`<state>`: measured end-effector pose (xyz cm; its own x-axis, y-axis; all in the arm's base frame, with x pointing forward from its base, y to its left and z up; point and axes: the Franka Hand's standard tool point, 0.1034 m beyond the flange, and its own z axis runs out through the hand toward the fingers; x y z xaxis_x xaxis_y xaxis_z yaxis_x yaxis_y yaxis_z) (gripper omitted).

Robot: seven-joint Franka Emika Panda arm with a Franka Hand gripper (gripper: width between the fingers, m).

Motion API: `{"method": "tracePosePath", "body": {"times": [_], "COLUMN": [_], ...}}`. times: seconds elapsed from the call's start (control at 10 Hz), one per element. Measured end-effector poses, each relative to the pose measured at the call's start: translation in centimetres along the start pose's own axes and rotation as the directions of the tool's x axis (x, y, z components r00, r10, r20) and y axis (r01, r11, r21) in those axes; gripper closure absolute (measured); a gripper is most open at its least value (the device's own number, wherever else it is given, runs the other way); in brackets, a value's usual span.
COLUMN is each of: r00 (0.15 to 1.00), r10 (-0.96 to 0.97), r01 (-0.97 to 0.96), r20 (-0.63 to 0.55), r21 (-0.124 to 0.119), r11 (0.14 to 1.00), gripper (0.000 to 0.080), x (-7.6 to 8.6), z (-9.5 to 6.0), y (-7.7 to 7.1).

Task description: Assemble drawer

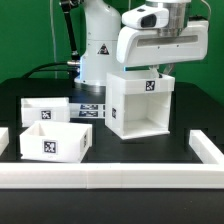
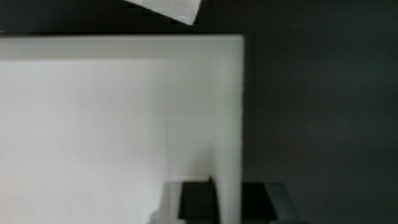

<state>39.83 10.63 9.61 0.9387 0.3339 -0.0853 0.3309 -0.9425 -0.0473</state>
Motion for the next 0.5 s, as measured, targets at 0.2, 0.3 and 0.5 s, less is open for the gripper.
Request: {"method": "tracePosePath", "body": {"times": [0.2, 0.3, 0.5], "r00": [1.0, 1.0, 1.0], "r10": [0.0, 0.0, 0.003], "r01": [0.0, 0.0, -0.003], "r20": [0.0, 0.0, 0.001], "r21": [0.0, 0.0, 0.001], "r11": [1.0, 1.0, 1.0], "gripper": [0.0763, 0.0763, 0.0763], "x": [0.0, 0.0, 0.14], "z": [0.0, 0.0, -0.06], "y": [0.0, 0.0, 0.19]}}
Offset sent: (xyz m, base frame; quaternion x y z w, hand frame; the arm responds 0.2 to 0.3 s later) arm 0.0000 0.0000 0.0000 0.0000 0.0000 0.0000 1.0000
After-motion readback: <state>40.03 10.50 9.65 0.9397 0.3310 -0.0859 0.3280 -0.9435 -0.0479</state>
